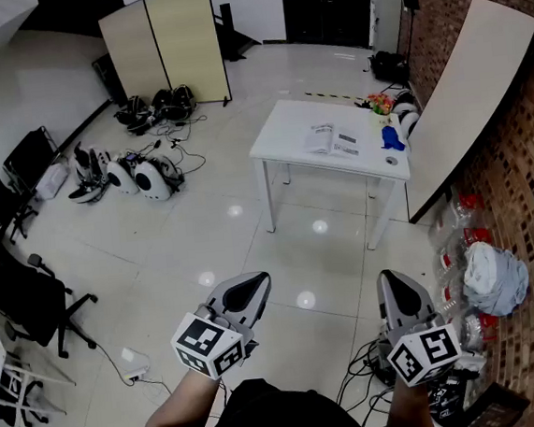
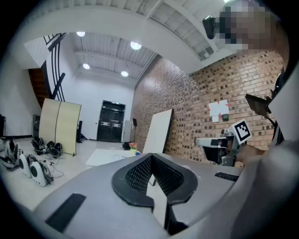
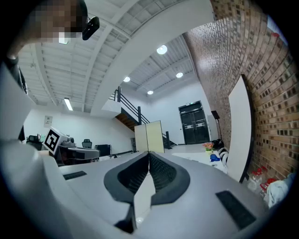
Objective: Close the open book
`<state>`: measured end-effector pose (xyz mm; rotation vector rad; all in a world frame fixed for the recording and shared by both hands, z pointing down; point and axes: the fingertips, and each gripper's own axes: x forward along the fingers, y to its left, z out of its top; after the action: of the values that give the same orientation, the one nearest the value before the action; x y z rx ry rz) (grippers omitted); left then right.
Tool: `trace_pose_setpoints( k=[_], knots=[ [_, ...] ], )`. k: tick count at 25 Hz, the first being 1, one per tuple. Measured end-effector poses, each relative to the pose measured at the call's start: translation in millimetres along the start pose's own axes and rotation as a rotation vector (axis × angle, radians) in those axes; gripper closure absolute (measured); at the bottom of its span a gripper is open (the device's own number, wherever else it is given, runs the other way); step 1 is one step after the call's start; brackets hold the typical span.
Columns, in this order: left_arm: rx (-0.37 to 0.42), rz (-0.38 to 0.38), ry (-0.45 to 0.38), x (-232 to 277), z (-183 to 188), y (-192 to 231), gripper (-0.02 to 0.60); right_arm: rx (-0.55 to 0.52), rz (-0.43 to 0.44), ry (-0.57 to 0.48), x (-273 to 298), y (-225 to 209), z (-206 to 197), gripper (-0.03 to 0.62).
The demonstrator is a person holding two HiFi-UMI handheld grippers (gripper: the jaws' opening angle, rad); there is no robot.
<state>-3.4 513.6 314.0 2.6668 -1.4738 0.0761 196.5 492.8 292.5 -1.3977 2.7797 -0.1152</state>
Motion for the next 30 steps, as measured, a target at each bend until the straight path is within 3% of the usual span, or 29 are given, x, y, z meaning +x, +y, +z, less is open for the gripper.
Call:
trace_pose_setpoints(
  k=[10, 24, 30],
  knots=[
    [-0.005, 0.034, -0.008, 52, -2, 52, 0.588, -0.036, 0.037, 0.011, 73, -31, -6, 0.591],
    [-0.022, -0.056, -0.059, 138, 25, 227, 0.588, -0.067, -0.042, 0.023, 268, -47, 10, 0.592],
    [-0.048, -0.074, -0.045, 190, 30, 273, 0.588, -0.052, -0.046, 0.062, 331, -76, 10, 0.591]
  ],
)
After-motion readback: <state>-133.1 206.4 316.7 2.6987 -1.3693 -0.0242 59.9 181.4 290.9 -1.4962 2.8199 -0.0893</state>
